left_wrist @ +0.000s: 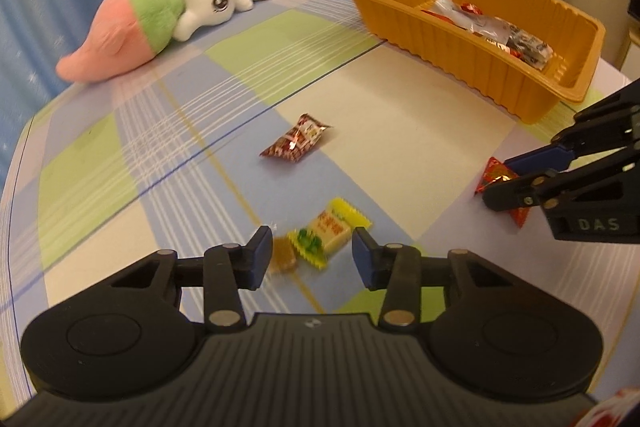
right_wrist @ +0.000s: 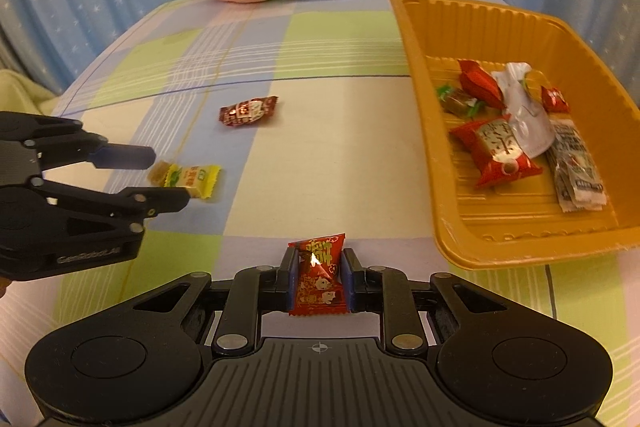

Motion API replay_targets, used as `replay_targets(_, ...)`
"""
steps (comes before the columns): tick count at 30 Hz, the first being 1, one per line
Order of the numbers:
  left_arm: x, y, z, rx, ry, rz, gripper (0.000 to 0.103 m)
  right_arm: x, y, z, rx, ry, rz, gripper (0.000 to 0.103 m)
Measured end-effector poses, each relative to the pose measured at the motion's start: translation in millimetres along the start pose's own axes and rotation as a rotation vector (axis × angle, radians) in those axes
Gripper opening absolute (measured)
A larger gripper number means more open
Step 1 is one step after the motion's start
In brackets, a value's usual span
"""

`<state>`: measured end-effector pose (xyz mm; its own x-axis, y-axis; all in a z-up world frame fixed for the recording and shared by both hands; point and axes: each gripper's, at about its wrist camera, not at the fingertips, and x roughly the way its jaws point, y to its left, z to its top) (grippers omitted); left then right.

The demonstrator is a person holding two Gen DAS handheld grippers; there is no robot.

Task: Organize snacks
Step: 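Grasp a red wrapped candy with the right tool while the left tool grasps the yellow candy, then carry both candies over the orange tray with both tools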

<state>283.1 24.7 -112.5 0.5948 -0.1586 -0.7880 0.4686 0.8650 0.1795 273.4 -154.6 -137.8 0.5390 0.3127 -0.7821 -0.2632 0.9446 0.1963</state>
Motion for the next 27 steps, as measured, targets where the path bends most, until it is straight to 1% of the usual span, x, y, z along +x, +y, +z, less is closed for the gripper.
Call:
replay_targets(3, 7, -2, 4, 0.036, -0.004, -0.003, 0.035, -2, -3, -2, 0.018, -0.003, -0.007, 0.023)
replay_targets(7, 16, -5, 7, 0.064, 0.002, -0.015, 0.034, -4, -6, -4, 0.038, -0.003, -0.012, 0.023)
replay_targets(9, 18, -6, 9, 0.060, 0.003, -0.026, 0.033, -5, -7, -5, 0.043, -0.003, -0.016, 0.023)
replay_targets(10, 19, -4, 11, 0.046, 0.008, -0.035, 0.033, -6, -7, -6, 0.045, -0.003, -0.018, 0.023)
replay_targets(13, 19, 1, 11, -0.023, 0.025, -0.068, 0.028, -8, -8, -7, 0.049, -0.004, -0.020, 0.023)
replay_targets(15, 19, 2, 10, -0.066, 0.031, -0.087, 0.023, -9, -7, -8, 0.047, -0.004, -0.021, 0.023)
replay_targets(17, 17, 3, 8, -0.105, 0.035, -0.104, 0.019, -9, -7, -9, 0.043, -0.004, -0.021, 0.023)
replay_targets(21, 10, 0, 2, -0.161, 0.044, -0.115, 0.018, -9, -7, -11, 0.035, -0.005, -0.016, 0.023)
replay_targets(27, -10, -15, -16, -0.182, 0.056, -0.141, 0.018, -13, -5, -17, 0.017, -0.001, -0.002, 0.023)
